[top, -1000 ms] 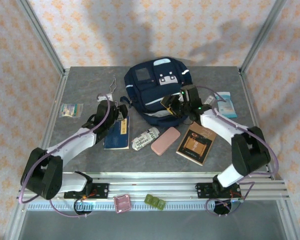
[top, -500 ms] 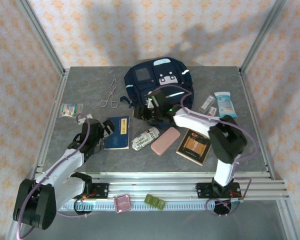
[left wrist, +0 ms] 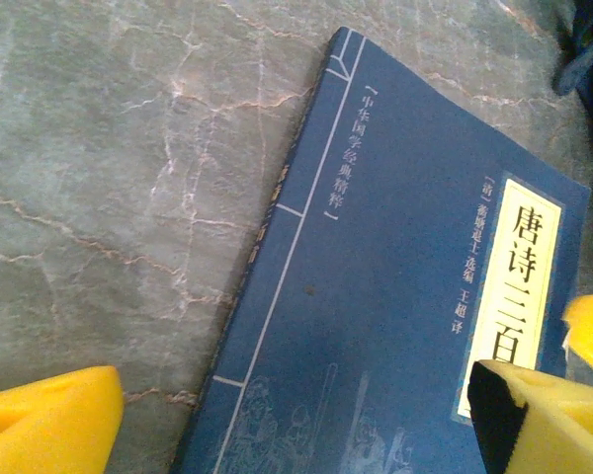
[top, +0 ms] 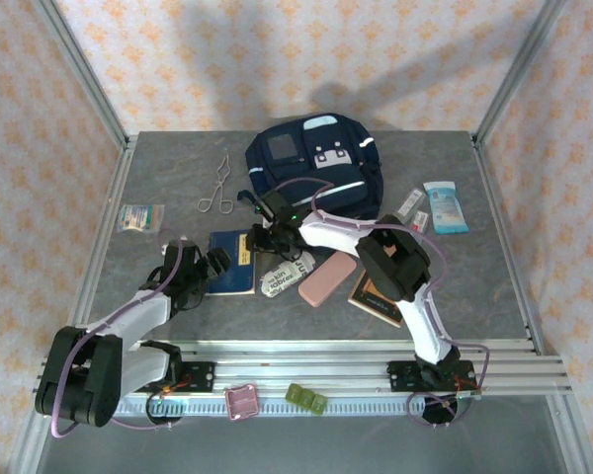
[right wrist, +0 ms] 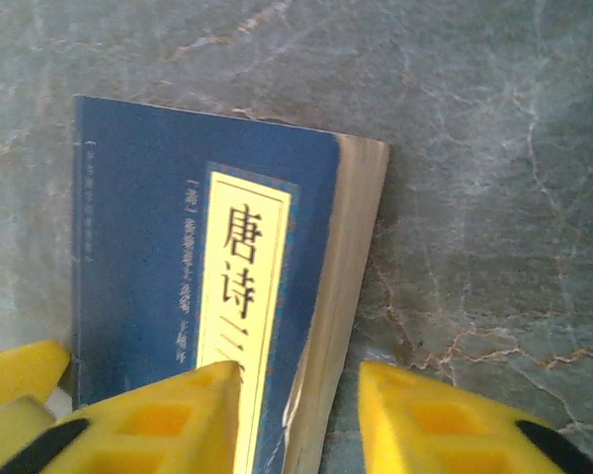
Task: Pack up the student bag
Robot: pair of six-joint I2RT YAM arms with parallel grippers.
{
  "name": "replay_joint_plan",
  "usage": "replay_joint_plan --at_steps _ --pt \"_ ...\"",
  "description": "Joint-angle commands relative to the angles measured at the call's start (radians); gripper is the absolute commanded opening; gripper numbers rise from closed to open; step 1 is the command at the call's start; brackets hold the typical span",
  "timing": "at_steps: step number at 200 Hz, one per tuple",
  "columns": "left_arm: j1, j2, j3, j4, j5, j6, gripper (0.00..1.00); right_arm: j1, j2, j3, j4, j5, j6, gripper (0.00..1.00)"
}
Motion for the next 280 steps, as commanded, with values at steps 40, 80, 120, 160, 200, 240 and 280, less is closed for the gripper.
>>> replay_joint_plan --at_steps 40,80,120,160,200,240,280 --pt "0.013 0.061 -0.024 0.15 0.138 0.013 0.78 0.003 0.062 0.035 -0.088 0.083 -0.001 0.19" --pt "0.013 0.058 -0.044 0.282 0.261 0.001 0.59 0.003 0.085 0.018 -0.063 0.051 0.019 0.11" --pt "0.013 -0.033 -0.068 0.37 0.334 -0.021 0.48 -0.006 0.086 -0.027 -0.03 0.04 0.04 0.11" --pt "0.013 -0.086 -0.098 0.411 0.329 -0.049 0.49 -0.012 0.081 -0.056 0.006 0.021 0.061 0.11" --pt "0.011 -0.011 -0.118 0.469 0.352 -0.08 0.43 -0.014 0.076 -0.065 0.026 0.006 0.068 0.11" --pt "0.011 0.052 -0.084 0.426 0.355 -0.056 0.2 -0.02 0.055 -0.087 0.046 0.003 0.075 0.12" --pt "0.011 -0.043 -0.032 0.328 0.331 -0.029 0.0 -0.043 -0.012 -0.094 0.059 -0.02 0.027 0.19"
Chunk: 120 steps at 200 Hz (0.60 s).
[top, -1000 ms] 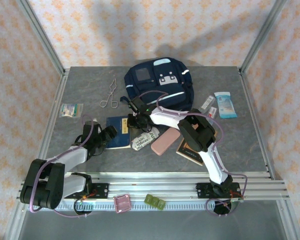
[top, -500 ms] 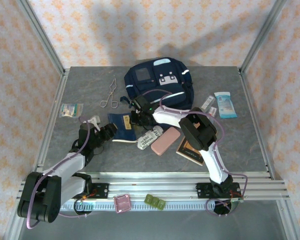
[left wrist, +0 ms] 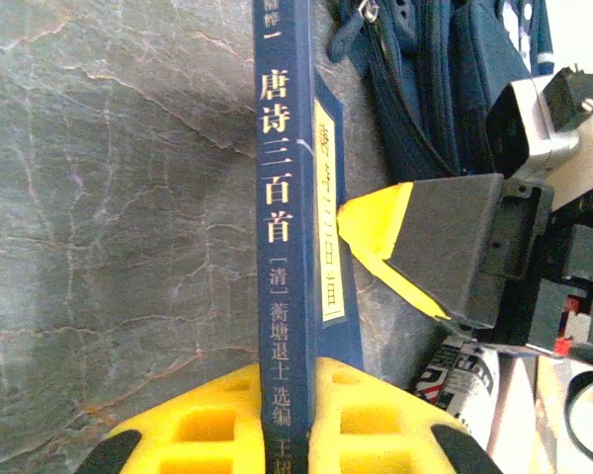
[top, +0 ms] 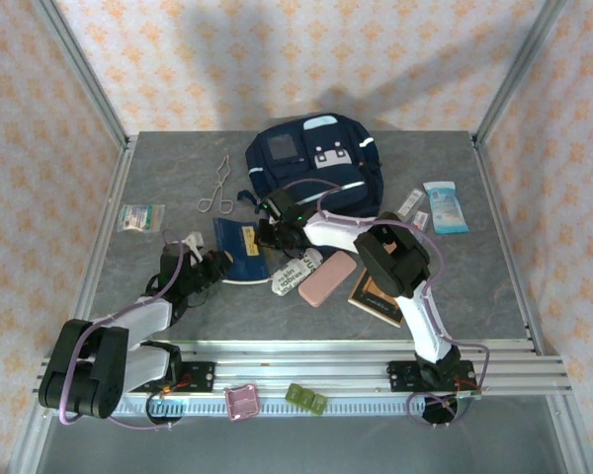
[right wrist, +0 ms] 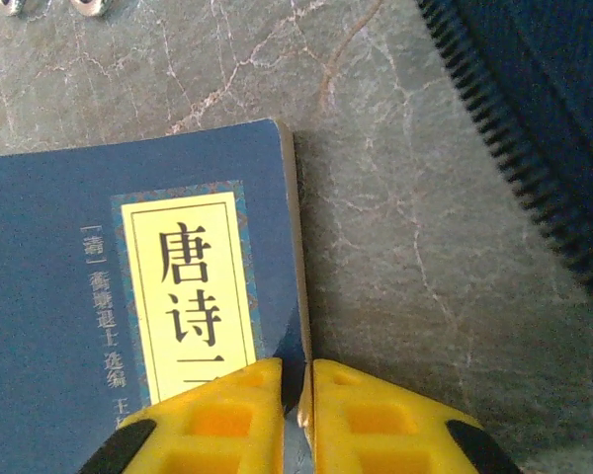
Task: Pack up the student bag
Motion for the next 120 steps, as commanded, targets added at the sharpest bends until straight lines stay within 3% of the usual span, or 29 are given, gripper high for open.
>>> replay_joint_plan --at_steps 1,46,66,84,99,120 --pt "-0.01 -0.078 0.064 -0.035 0.011 0.031 0.0 -0.005 -0.03 -0.036 -0.076 -0.03 -0.036 0.19" --pt "-0.01 -0.231 0.167 -0.125 0.012 0.037 0.0 -0.085 -0.281 -0.124 -0.034 -0.024 -0.096 0.4" --pt "-0.01 -0.247 0.208 -0.108 0.038 -0.01 0.0 -0.133 -0.393 -0.158 -0.06 0.008 -0.138 0.46" --pt "-0.011 -0.242 0.238 -0.059 0.072 -0.05 0.0 -0.192 -0.515 -0.251 0.003 -0.049 -0.143 0.53" --pt "-0.012 -0.226 0.256 -0.005 0.121 -0.081 0.0 -0.238 -0.636 -0.37 0.121 -0.113 -0.129 0.67" --pt "-0.023 -0.197 0.268 0.105 0.202 -0.144 0.0 -0.266 -0.764 -0.506 0.294 -0.216 -0.119 0.98"
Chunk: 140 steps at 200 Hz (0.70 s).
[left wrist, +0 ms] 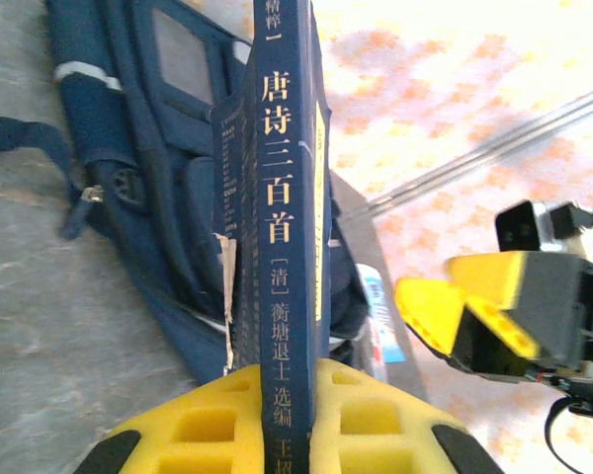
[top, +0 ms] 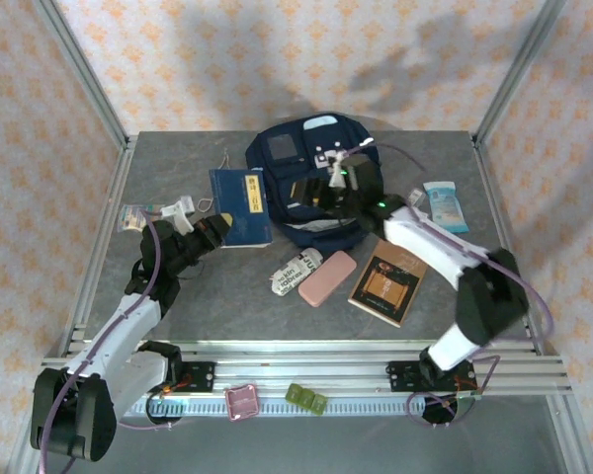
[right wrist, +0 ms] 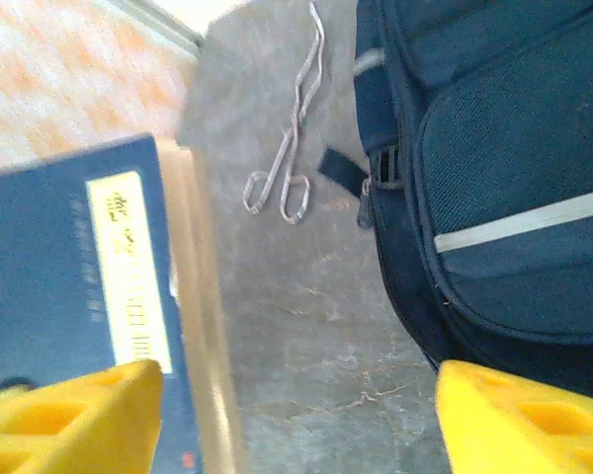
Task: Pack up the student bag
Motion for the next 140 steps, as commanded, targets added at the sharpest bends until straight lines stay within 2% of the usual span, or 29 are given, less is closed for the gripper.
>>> replay_joint_plan --at_steps 1,52,84,97,120,140 --pt "-0.014 0.022 0.044 0.187 0.123 -0.09 0.0 -0.012 -0.1 -0.131 0.192 -0.129 -0.011 0.99" --pt "-0.104 0.094 0.056 0.539 0.299 -0.269 0.0 -0.012 -0.127 -0.191 0.315 -0.368 -0.039 0.93" --pt "-0.136 0.153 0.027 0.805 0.37 -0.404 0.0 -0.012 -0.108 -0.183 0.321 -0.399 -0.046 0.92" --pt "-0.138 0.177 0.012 0.918 0.377 -0.477 0.0 -0.014 -0.091 -0.183 0.352 -0.469 -0.022 0.9" --pt "-0.138 0.207 0.013 0.915 0.387 -0.487 0.0 -0.013 -0.089 -0.211 0.523 -0.623 0.089 0.77" --pt "-0.138 0.208 0.017 0.798 0.373 -0.405 0.0 -0.015 -0.12 -0.208 0.521 -0.631 0.088 0.62"
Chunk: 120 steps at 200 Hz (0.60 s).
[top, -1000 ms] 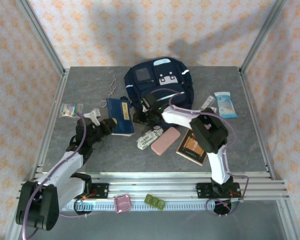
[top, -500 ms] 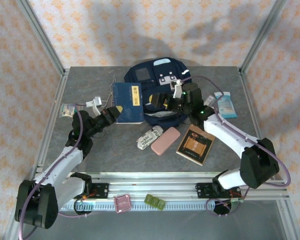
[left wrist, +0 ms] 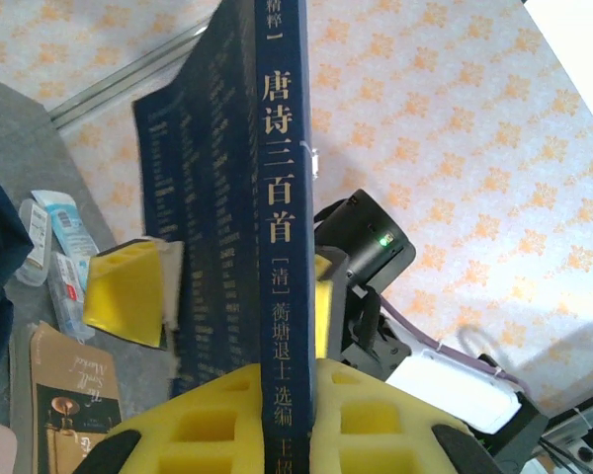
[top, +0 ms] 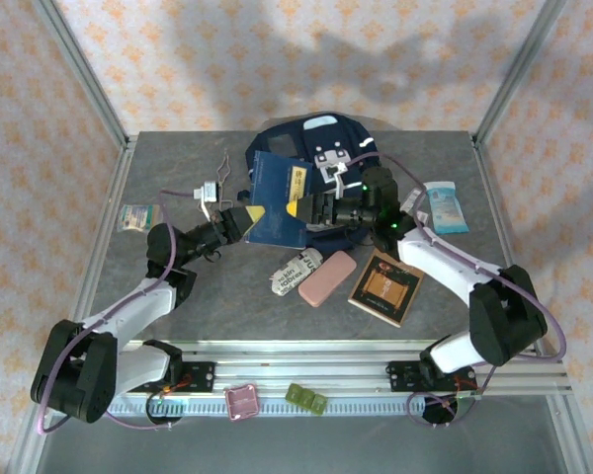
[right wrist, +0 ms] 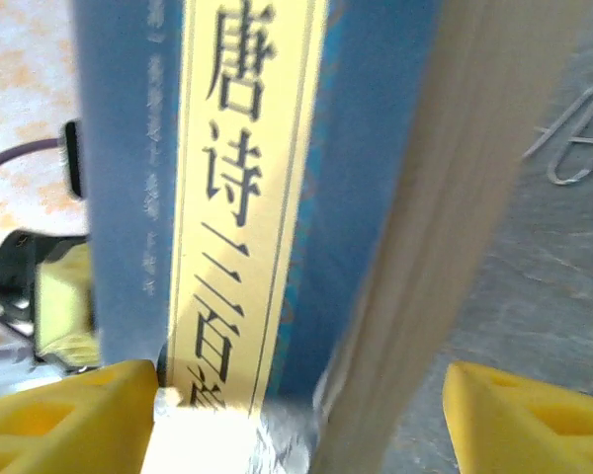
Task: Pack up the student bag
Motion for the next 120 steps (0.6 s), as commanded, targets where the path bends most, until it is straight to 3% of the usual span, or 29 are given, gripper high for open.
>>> replay_joint_plan --at_steps 1,12,17,32,58,78,120 --pt "-0.006 -0.005 0.004 0.056 0.026 0.035 0.0 0.0 -0.033 -0.01 0.105 -0.111 0.037 0.61" --pt "-0.005 -0.006 0.014 -0.055 0.008 0.106 0.0 0.0 -0.052 -0.011 0.106 -0.116 0.039 0.46" --pt "-0.006 -0.006 0.021 -0.112 -0.001 0.143 0.01 -0.001 -0.06 -0.009 0.096 -0.112 0.037 0.34" --pt "-0.006 -0.007 0.042 -0.254 -0.039 0.237 0.26 -0.008 -0.079 0.001 0.028 -0.086 0.002 0.0" --pt "-0.01 -0.016 0.106 -0.563 -0.208 0.455 0.55 -0.067 -0.119 -0.025 -0.047 0.006 0.007 0.0" --pt "-0.033 0.014 0.172 -0.711 -0.336 0.597 0.57 -0.154 -0.173 -0.08 -0.055 0.06 0.064 0.0" --pt "-0.148 0.208 0.365 -0.839 -0.474 0.847 0.6 -0.314 -0.354 -0.14 -0.264 0.303 0.054 0.0"
